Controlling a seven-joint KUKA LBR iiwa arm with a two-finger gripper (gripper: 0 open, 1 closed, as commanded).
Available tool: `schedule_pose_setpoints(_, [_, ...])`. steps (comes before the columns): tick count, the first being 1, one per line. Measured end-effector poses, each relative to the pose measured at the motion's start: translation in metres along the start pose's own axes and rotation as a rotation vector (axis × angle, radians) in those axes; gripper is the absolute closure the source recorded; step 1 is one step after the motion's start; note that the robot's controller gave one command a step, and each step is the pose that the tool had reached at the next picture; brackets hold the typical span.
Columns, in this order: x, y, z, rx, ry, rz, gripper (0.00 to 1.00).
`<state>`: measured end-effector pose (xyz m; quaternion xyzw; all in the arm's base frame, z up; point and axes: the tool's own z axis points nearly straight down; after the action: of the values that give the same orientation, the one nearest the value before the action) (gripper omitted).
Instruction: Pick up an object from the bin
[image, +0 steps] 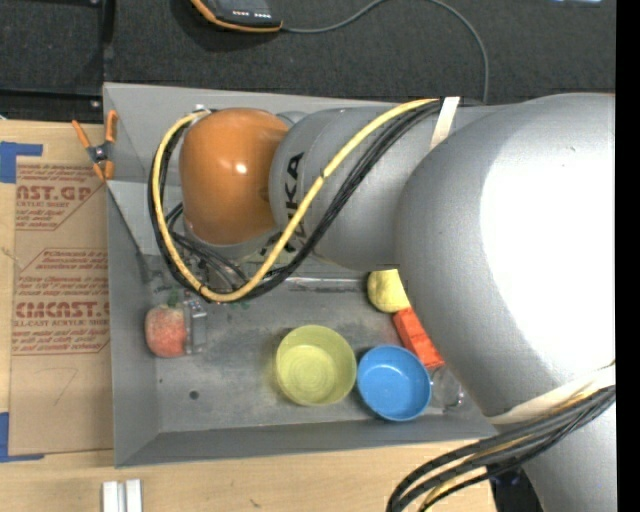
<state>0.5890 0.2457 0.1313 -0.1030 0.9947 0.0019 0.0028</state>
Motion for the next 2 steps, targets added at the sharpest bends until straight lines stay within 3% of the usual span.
schedule_pose_setpoints(1, [-0.002,-0.002,0.064,0.000,0.012,0.149,0.00])
schedule_pose_setpoints(2, [0.013,0.005,0.061,-0.002,-0.002,-0.303,0.00])
